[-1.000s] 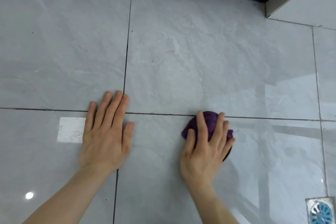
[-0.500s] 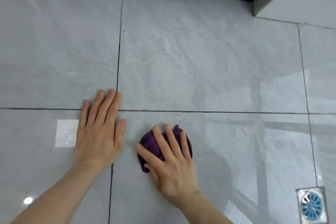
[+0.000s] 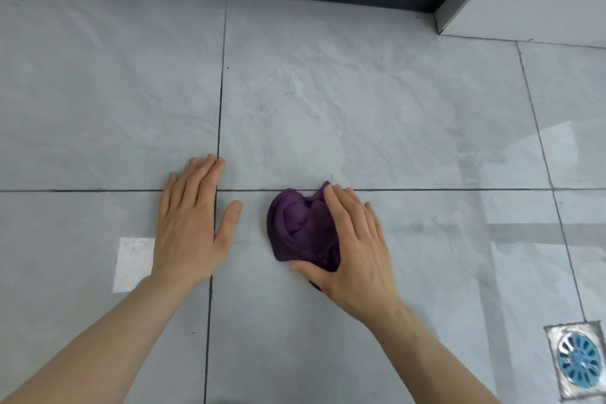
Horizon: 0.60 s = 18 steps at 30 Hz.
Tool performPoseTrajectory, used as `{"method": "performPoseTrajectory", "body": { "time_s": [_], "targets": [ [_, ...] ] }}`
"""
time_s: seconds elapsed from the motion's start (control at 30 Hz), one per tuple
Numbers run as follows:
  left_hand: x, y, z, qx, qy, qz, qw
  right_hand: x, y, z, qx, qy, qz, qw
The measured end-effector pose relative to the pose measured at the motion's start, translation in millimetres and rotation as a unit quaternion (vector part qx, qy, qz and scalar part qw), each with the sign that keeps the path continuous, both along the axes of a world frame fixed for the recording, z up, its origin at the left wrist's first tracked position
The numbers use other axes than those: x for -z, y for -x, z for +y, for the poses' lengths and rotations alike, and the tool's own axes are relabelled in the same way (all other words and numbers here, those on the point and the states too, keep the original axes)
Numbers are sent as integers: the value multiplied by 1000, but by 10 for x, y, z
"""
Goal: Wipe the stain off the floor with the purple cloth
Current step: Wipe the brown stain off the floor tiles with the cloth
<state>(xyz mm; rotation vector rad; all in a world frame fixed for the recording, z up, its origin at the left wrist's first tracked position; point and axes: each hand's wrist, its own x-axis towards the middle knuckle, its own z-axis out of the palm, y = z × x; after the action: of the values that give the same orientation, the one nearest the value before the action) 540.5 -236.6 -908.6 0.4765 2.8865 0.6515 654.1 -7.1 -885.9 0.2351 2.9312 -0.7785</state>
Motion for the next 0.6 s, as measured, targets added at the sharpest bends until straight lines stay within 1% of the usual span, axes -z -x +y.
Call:
{"method": "performPoseTrajectory", "body": {
  "time_s": [0.07, 0.13, 0.2, 0.27, 0.3, 0.37, 0.53, 0.6],
  "targets": [
    [-142, -30, 140, 50, -41, 4, 998, 5, -123, 76, -11, -10, 1, 1000],
    [-293, -88, 327, 144, -66, -1, 987, 21, -139, 128, -18, -18, 6, 1000],
    [-358, -146, 491, 239, -49, -27, 970, 24, -84, 198, -34, -29, 18, 999],
    [-321, -179, 554, 299, -14, -42, 953, 13, -34, 261, -43, -25, 24, 998],
    [-300, -183, 553, 311, 2, -35, 950, 9, -21, 286, -42, -15, 27, 999],
    [-284, -180, 533, 304, 21, -16, 952, -5, -15, 306, -38, -8, 38, 999],
    [-290, -289, 533, 283, 55, 34, 957, -23, -61, 207, -46, -29, 53, 997],
    [-286, -401, 523, 288, 70, 30, 955, -23, -145, 171, -55, -37, 50, 997]
  ]
}}
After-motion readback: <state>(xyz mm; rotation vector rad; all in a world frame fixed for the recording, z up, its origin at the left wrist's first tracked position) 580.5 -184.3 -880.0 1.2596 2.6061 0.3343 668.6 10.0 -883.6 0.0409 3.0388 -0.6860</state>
